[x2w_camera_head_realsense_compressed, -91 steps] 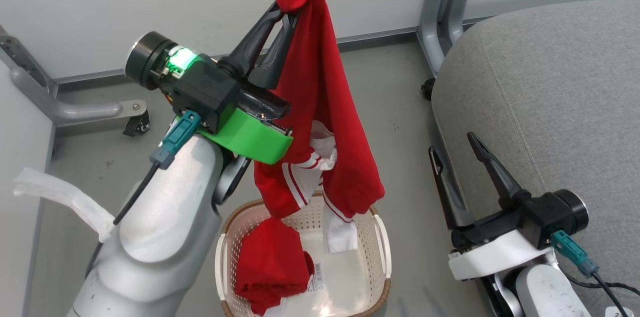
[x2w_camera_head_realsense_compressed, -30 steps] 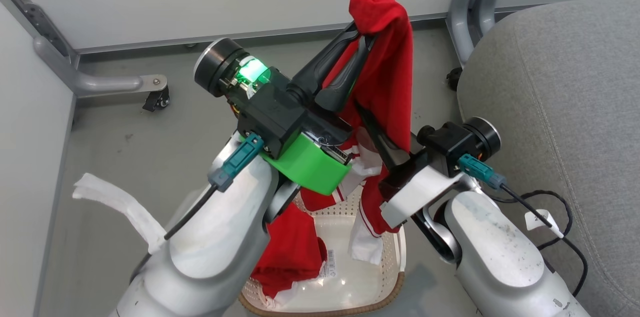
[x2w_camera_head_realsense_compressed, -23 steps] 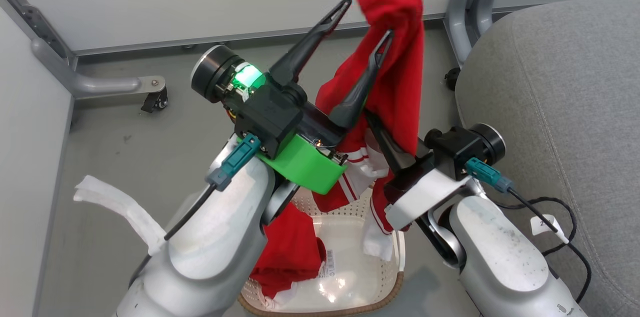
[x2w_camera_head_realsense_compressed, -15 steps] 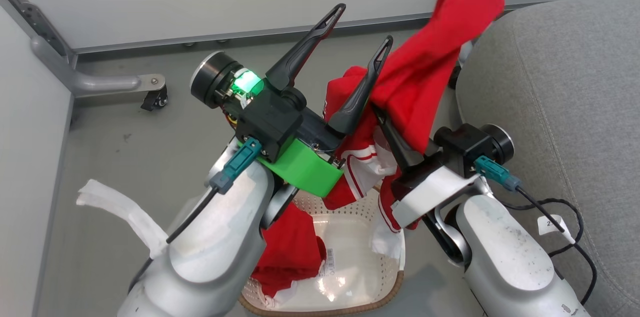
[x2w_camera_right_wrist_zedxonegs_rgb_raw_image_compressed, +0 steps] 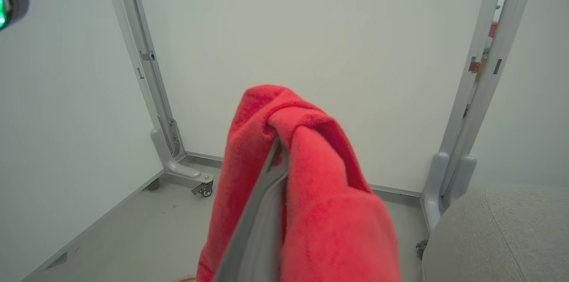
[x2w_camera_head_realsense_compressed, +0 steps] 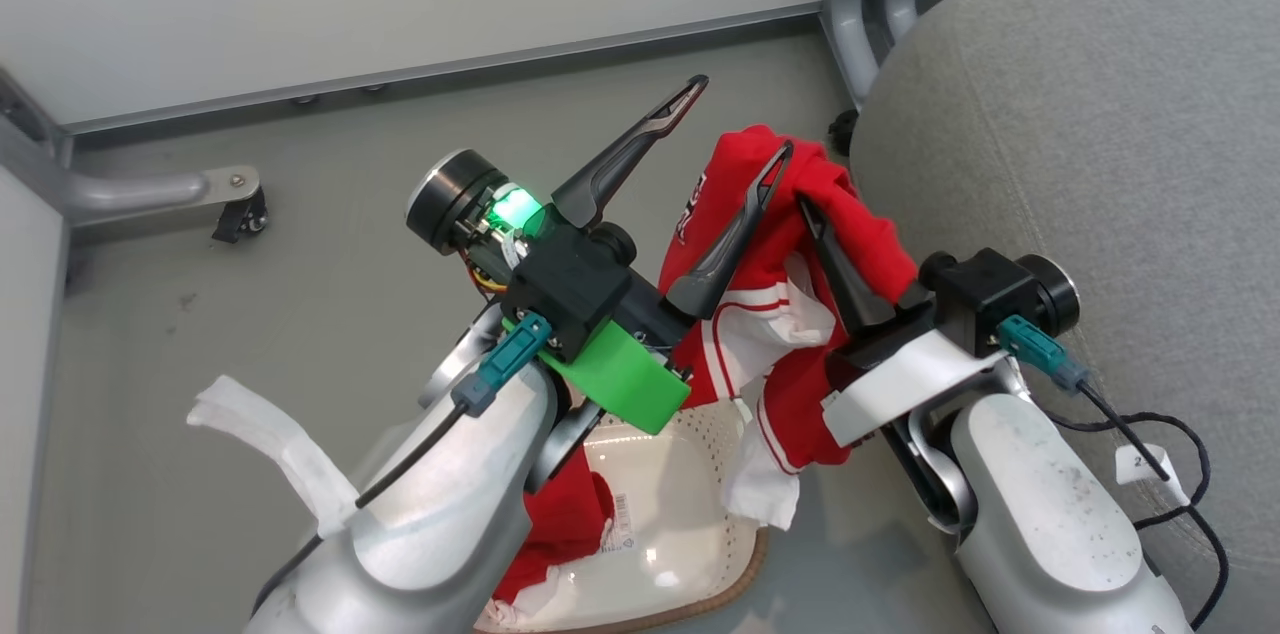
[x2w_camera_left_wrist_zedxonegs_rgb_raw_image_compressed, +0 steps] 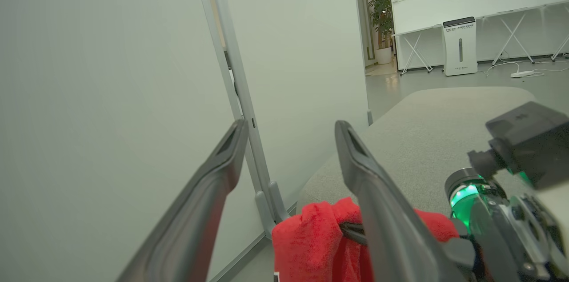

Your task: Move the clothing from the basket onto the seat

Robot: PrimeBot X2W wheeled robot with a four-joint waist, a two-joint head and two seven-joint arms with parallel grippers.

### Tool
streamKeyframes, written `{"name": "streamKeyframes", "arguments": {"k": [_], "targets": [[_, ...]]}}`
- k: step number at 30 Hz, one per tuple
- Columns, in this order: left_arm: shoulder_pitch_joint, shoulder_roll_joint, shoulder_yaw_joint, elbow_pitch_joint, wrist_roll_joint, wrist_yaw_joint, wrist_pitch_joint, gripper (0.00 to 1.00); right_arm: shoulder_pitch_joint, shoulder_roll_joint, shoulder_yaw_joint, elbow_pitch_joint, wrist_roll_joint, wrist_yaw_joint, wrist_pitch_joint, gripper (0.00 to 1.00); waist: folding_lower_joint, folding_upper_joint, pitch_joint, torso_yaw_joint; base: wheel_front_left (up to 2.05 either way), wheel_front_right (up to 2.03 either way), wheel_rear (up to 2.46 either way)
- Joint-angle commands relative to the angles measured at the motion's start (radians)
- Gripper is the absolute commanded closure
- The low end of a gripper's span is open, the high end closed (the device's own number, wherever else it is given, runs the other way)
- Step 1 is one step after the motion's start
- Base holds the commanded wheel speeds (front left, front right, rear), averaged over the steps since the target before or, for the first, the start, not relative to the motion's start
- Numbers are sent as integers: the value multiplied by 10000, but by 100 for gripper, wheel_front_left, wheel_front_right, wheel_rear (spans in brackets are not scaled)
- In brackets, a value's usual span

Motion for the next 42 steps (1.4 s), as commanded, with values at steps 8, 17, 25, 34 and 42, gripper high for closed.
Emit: {"name": "streamKeyframes", "arguments": {"k": [8, 17, 25, 34, 42], "targets": [[108, 260, -642, 244, 49, -23, 6, 0, 768, -33, -988, -549, -453, -11, -25, 100, 0, 96, 328, -1588, 0, 0, 0], [-140, 386, -1280, 443, -147, -23, 4, 0, 1785, -24, -2159, -1220, -431, -11, -25, 100, 0, 96, 564, -2626, 0, 0, 0], [-314, 393, -1576, 575, -240, -13, 4, 0, 2580, -22, -2777, -1675, -357, -11, -27, 100, 0, 96, 799, -3142, 0, 0, 0], [-493, 442, -1679, 637, -311, -13, 4, 0, 2188, -24, -3101, -2116, -246, -11, -27, 100, 0, 96, 1127, -3266, 0, 0, 0], [-837, 549, -1758, 548, -289, -14, 41, 0, 265, -306, -3927, -2384, -561, -11, -25, 100, 0, 96, 2114, -2964, 0, 0, 0]]}}
